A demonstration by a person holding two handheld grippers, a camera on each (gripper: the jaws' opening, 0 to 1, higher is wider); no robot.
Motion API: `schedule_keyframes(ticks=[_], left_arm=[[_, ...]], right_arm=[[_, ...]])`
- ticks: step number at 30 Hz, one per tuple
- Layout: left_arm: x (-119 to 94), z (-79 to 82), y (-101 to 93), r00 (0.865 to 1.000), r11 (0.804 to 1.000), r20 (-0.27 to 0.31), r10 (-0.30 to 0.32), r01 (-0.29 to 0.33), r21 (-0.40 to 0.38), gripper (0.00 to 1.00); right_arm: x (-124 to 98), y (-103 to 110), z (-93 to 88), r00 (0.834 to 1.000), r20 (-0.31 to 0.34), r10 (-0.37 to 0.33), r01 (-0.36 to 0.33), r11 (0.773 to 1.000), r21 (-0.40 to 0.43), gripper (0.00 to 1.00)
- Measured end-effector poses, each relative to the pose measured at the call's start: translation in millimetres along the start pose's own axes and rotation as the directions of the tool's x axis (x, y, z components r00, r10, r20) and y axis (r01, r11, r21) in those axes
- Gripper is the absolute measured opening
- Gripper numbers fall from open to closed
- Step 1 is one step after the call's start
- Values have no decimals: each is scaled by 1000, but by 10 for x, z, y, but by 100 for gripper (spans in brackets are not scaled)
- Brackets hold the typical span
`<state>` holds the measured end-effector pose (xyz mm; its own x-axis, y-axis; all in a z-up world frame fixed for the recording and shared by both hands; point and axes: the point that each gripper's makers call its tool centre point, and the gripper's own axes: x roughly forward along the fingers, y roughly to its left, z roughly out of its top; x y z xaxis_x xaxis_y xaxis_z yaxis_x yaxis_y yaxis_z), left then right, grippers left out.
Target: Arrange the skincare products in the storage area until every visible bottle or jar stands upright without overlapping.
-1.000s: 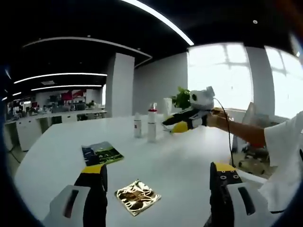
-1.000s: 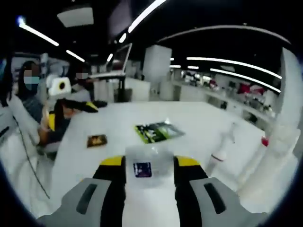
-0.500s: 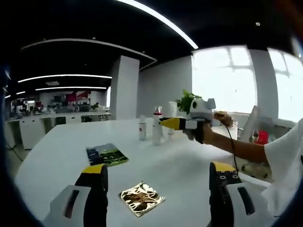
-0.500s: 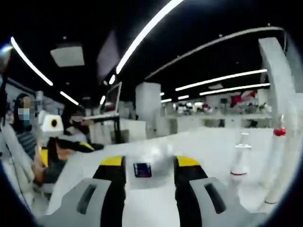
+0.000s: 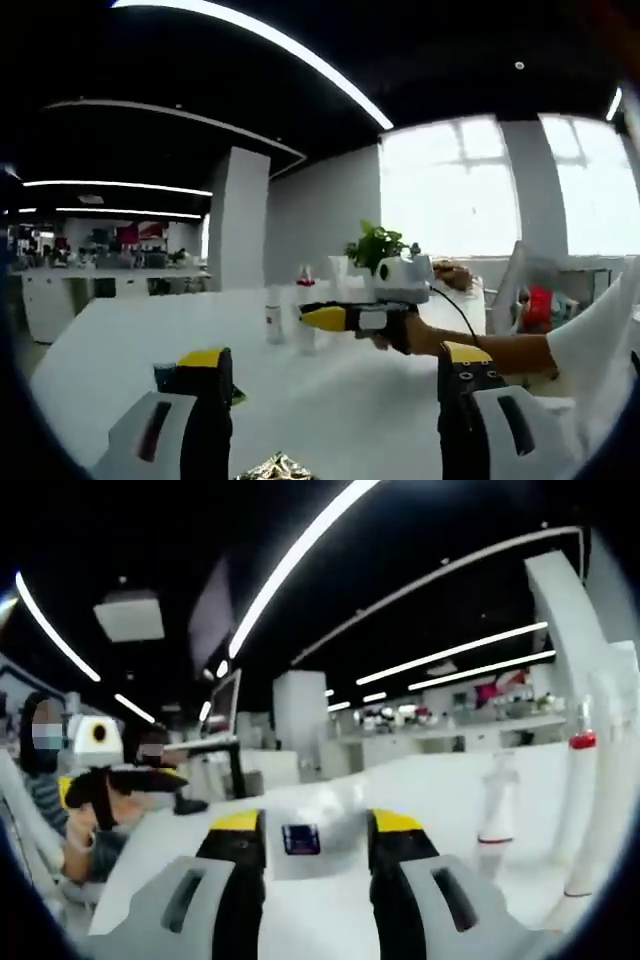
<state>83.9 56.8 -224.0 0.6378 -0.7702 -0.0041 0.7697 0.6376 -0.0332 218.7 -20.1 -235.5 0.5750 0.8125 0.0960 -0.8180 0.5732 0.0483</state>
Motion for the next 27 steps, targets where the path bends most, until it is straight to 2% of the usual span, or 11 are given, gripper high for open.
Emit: schedule_keyframes(ticks=[1,3,7,9,11,14,16,19,23,25,27], left_arm=[[81,69,-47,1000,999,-8,-27,27,34,87],[201,191,-75,999,998,9,-41,41,48,90],[374,274,-34,999,998,15,-43,42,56,99],[482,248,59,999,993,-8,-36,37,110,100],[585,199,233,1000,991,-27,15,-11,135,100],[756,146,429,998,988,-15,55,-52,142,100],[924,18,555,996,992,-56,70,-63,113,99],[1105,-118,653,993,994,-90,81,-73,82,95],[1294,-243,684,989,992,-117,87,-75,101,88],[1363,-281,684,989,989,-118,94,-79,125,74],[1416,-262,668,991,987,-92,93,-80,139,58]], right_arm=[[-19,-21,6,1000,4,-19,19,1000,-17,39],[-36,-62,-3,999,-3,-43,43,999,-19,39],[-58,-88,56,998,21,-58,58,998,-6,39],[-76,-89,103,997,31,-69,70,997,-41,39],[-102,-103,194,994,69,-83,88,994,-62,39],[-129,-86,240,993,83,-80,86,994,-64,39],[-124,-137,246,992,85,-98,105,992,-76,39],[-144,-211,266,987,102,-122,131,988,-81,39],[-195,-315,297,982,119,-147,153,987,-43,39],[-205,-357,302,978,120,-169,176,983,-53,39],[-206,-356,303,978,120,-172,182,981,-74,39]])
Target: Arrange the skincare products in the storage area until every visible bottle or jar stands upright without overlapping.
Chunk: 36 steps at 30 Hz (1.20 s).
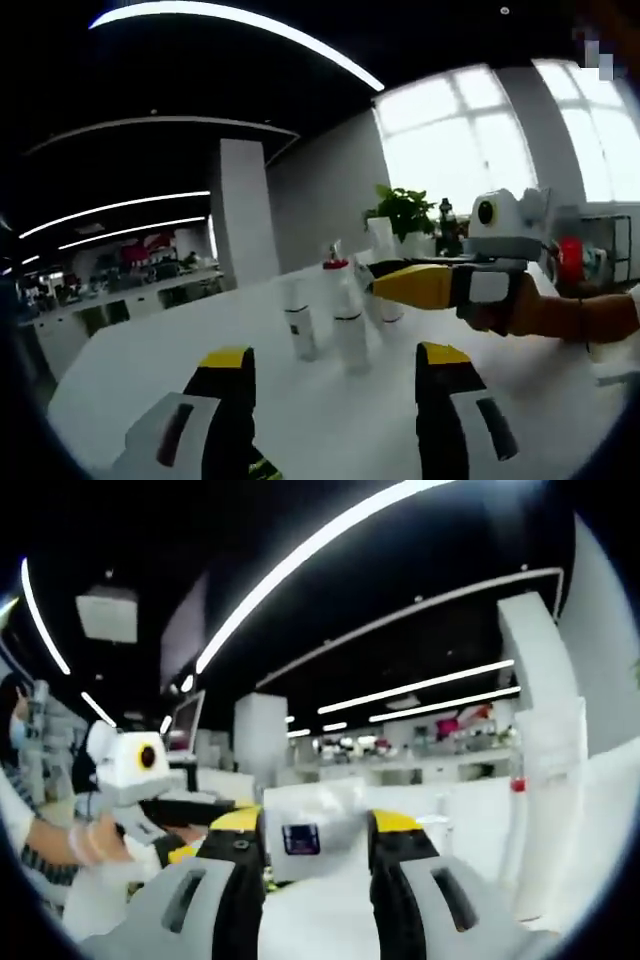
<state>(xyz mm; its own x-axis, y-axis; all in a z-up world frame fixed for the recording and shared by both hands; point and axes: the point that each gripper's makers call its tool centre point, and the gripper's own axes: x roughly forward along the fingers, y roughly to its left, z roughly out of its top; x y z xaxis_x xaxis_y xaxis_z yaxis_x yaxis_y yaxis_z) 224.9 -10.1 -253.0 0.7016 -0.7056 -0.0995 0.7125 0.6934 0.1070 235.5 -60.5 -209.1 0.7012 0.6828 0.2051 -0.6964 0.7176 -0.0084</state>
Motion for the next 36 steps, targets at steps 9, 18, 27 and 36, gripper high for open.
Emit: schedule_keyframes(ticks=[9,18,27,36], left_arm=[[144,-28,-145,999,999,26,-43,43,-6,41],[109,-79,-203,999,999,20,-30,29,27,9],[20,-120,-163,993,986,12,-117,118,-118,0],[-221,-60,-323,907,875,122,-403,421,-238,0]], right_arm=[[7,40,-7,1000,10,14,-14,1000,9,39],[26,152,-84,999,-9,47,-47,999,-20,38],[42,212,-163,997,-35,74,-75,997,-3,40],[-27,515,-127,970,-19,242,-238,963,127,38]])
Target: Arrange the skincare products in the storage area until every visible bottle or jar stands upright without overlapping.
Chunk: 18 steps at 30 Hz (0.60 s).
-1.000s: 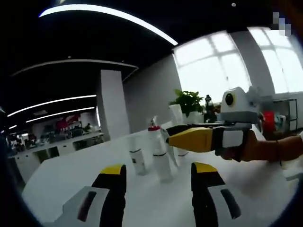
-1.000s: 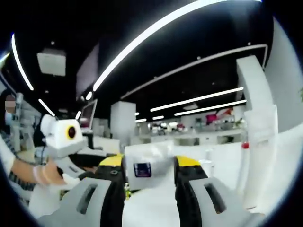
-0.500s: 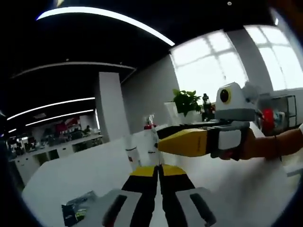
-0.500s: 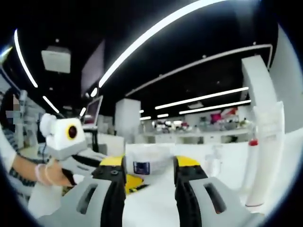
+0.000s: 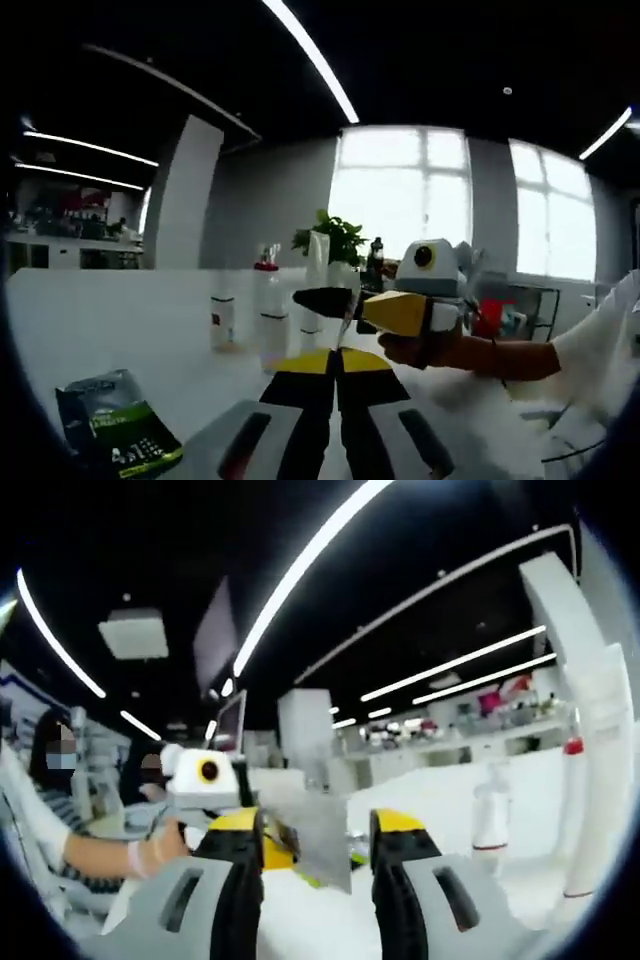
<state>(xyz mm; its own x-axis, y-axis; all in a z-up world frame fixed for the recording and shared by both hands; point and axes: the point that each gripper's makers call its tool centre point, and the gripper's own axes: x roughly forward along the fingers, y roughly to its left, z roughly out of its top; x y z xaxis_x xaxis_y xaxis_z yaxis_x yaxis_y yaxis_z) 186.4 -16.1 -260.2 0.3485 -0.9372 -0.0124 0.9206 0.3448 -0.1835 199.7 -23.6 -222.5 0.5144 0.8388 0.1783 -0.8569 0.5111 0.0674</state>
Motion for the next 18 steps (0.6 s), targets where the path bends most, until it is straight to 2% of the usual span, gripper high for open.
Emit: schedule_keyframes(ticks=[2,4,6,7,8,9,10,13,14,15,18], left_arm=[[-21,53,-31,997,996,42,-59,62,-66,0],[-47,84,-28,995,992,60,-77,83,-98,0],[-109,90,-60,990,985,63,-123,130,-110,0],[-127,94,-84,987,981,66,-147,154,-118,0],[-138,100,-86,985,978,73,-155,163,-128,0],[-148,112,-115,980,973,88,-178,189,-134,0],[-161,122,-149,974,965,98,-206,218,-145,0],[-179,128,-241,958,944,107,-268,283,-172,0],[-189,121,-318,947,931,100,-306,320,-177,0],[-191,113,-351,942,926,94,-323,335,-176,0],[-169,63,-414,938,923,71,-340,347,-164,0]], right_arm=[[-16,-1,-41,999,-36,24,-23,1000,21,32],[-26,-25,-24,999,-31,32,-32,999,23,25],[-41,-43,14,999,-10,46,-46,998,44,26],[-51,-30,50,997,8,83,-83,992,97,26],[-57,16,49,993,8,121,-121,985,123,25],[-74,103,40,984,1,180,-178,970,165,23],[-85,149,38,978,-4,209,-204,958,204,22],[-117,350,43,949,-2,314,-307,928,213,16],[-109,361,1,950,-31,311,-297,929,223,17],[-99,372,-13,950,-37,309,-295,932,211,17],[-106,434,-84,938,-66,340,-319,923,216,12]])
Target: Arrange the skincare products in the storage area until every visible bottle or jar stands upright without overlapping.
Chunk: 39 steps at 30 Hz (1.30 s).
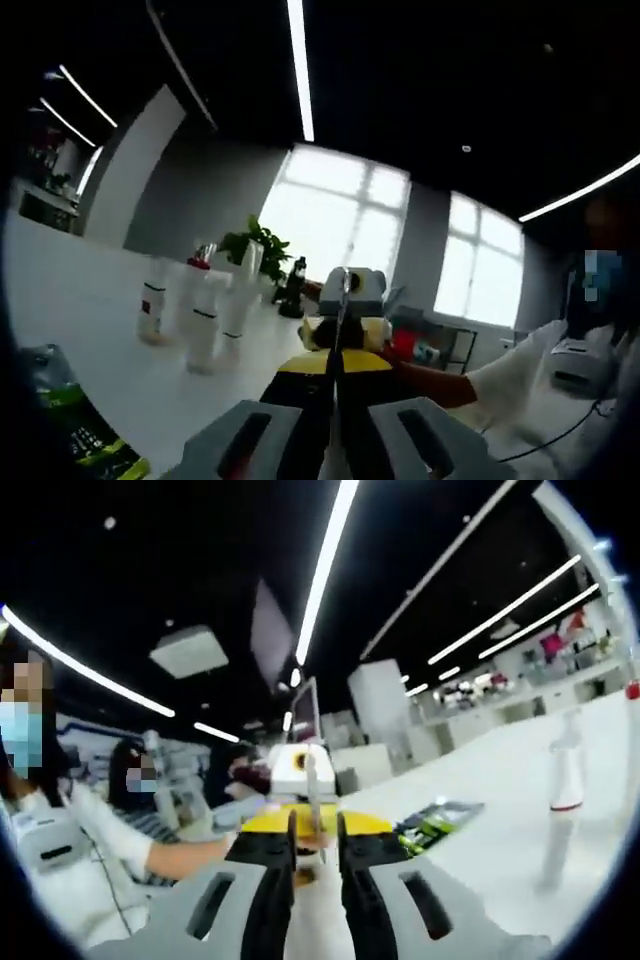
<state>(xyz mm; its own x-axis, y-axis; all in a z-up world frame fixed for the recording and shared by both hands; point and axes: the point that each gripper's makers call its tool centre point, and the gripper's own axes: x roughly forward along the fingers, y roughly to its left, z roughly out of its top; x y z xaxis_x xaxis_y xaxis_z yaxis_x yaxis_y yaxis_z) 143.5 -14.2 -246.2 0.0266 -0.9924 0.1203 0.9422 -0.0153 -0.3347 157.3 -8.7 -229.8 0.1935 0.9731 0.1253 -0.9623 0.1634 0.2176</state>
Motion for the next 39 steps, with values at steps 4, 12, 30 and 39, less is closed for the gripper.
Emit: schedule_keyframes(ticks=[4,12,30,39], left_arm=[[0,-21,-4,1000,1000,-9,-8,7,-17,0],[-8,-56,-59,1000,999,-14,-24,23,-38,0],[-5,-142,-115,999,1000,-30,-19,19,-24,2],[-46,-90,-126,1000,1000,-13,-6,6,-24,0]], right_arm=[[13,30,-52,1000,-20,11,-11,1000,7,10],[-29,45,5,1000,5,18,-18,1000,16,2],[-41,-13,-22,1000,-21,-15,16,999,52,0],[-26,-61,44,999,30,-22,21,999,37,10]])
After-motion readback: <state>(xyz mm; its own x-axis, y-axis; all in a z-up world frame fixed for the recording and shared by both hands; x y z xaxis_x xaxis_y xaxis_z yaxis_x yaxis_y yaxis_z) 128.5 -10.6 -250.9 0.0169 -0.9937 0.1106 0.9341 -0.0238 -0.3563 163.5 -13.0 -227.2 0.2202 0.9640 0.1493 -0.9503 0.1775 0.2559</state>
